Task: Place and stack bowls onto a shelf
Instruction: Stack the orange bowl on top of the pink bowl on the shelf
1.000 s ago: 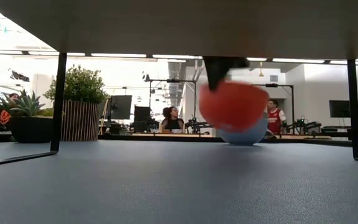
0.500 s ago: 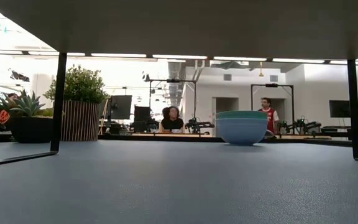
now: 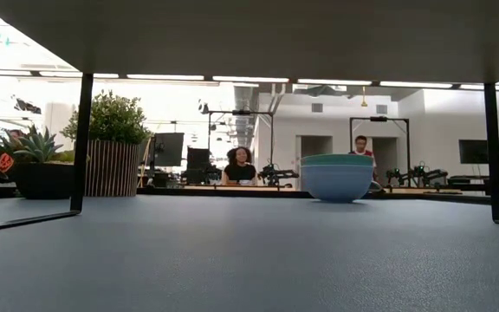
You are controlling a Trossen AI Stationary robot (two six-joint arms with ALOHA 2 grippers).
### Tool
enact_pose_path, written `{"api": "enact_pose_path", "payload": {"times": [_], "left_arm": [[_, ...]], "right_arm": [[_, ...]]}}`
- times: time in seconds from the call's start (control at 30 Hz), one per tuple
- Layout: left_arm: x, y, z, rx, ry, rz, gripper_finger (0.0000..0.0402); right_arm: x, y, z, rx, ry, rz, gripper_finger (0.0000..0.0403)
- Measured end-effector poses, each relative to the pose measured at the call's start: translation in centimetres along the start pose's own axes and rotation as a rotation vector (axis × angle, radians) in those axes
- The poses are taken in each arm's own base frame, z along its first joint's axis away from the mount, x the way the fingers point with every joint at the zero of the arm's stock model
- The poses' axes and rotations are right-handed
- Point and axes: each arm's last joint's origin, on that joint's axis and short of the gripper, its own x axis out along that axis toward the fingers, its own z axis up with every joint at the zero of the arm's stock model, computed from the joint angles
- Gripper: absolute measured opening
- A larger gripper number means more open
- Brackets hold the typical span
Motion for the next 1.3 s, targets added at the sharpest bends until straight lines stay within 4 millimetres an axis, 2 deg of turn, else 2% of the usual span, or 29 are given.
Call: {"api": "enact_pose_path", "payload": {"times": [0.1,0.27,0.33,0.43,0.5,0.6,0.67,1.0,1.13,1.3], "left_arm": [[0.0,0.0,0.0,-0.010,0.000,0.000,0.0254],[0.0,0.0,0.0,-0.027,0.000,-0.001,0.0254],[0.0,0.0,0.0,-0.031,0.001,-0.003,0.0254],[0.0,0.0,0.0,-0.034,0.006,-0.013,0.0254],[0.0,0.0,0.0,-0.036,0.007,-0.015,0.0254],[0.0,0.0,0.0,-0.037,0.008,-0.014,0.0254],[0.0,0.0,-0.1,-0.034,0.014,-0.011,0.0254],[0.0,0.1,-0.4,-0.018,0.040,0.004,0.0254],[0.0,0.2,-0.4,-0.011,0.044,0.006,0.0254],[0.0,0.2,-0.4,0.003,0.044,0.006,0.0254]], "right_arm": [[0.6,1.2,0.3,-0.062,0.009,0.033,0.0028],[2.7,2.2,0.6,-0.074,0.022,0.059,0.0028],[4.0,2.3,0.8,-0.076,0.011,0.054,0.0028],[4.8,3.2,0.5,-0.093,0.064,0.091,0.0028],[5.5,3.1,0.7,-0.093,0.051,0.077,0.0028],[5.7,3.8,0.2,-0.092,0.109,0.111,0.0028],[5.6,3.8,0.5,-0.088,0.081,0.101,0.0028],[5.4,4.2,-0.2,-0.017,0.168,0.136,0.0028],[6.1,4.6,-0.4,-0.022,0.195,0.152,0.0028],[6.0,4.5,-0.3,-0.013,0.182,0.155,0.0028]]}}
